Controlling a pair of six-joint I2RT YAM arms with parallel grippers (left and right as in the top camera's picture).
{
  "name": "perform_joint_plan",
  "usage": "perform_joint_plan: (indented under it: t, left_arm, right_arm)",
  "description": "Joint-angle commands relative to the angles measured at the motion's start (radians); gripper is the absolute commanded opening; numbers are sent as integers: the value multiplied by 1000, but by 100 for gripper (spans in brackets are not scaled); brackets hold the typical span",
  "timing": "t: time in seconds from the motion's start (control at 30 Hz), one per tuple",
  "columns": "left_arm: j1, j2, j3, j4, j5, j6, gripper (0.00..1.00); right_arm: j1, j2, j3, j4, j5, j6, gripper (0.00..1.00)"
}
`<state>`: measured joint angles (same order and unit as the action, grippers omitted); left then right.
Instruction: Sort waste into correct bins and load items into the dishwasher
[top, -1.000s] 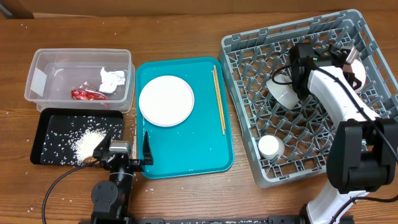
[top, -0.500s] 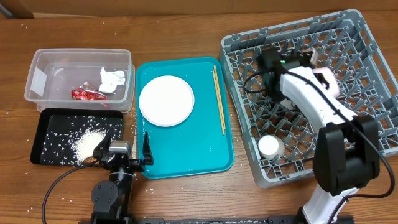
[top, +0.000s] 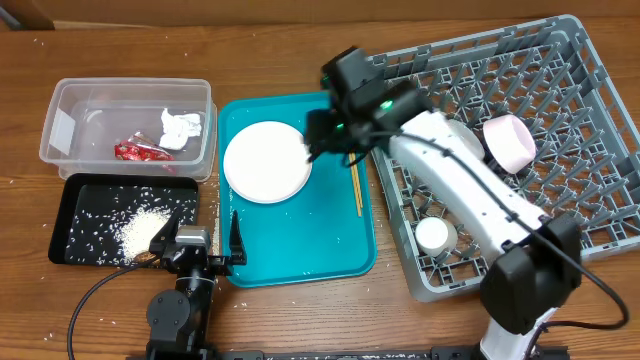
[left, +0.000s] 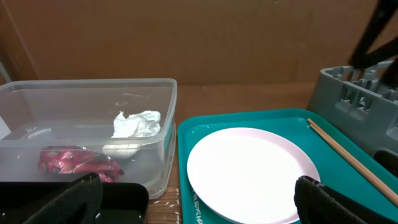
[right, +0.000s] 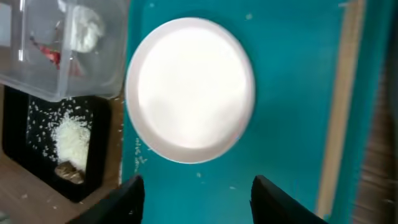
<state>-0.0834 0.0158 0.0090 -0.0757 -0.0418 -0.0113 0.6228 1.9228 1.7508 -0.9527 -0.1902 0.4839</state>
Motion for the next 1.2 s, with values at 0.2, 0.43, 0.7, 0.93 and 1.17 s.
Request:
perform_joint_plan:
  t: [0.2,0.43,0.7,0.93,1.17]
  left_arm:
    - [6,-10,-4,2,-2,8,100]
    - [6,-10,-4,2,-2,8,100]
    - [6,-10,-4,3,-2,8,100]
    - [6,-10,-4,2,-2,8,100]
    - [6,-10,-4,3,-2,8,100]
  right_arm:
    - [81,290,-31,114,259,262,57]
    - [77,335,-17,63,234,275,4]
    - [22,40,33,-51,472,114,4]
    - [-88,-234,33,-131,1005,-66,4]
    - [-179,-162,16,-123,1177,-238,4]
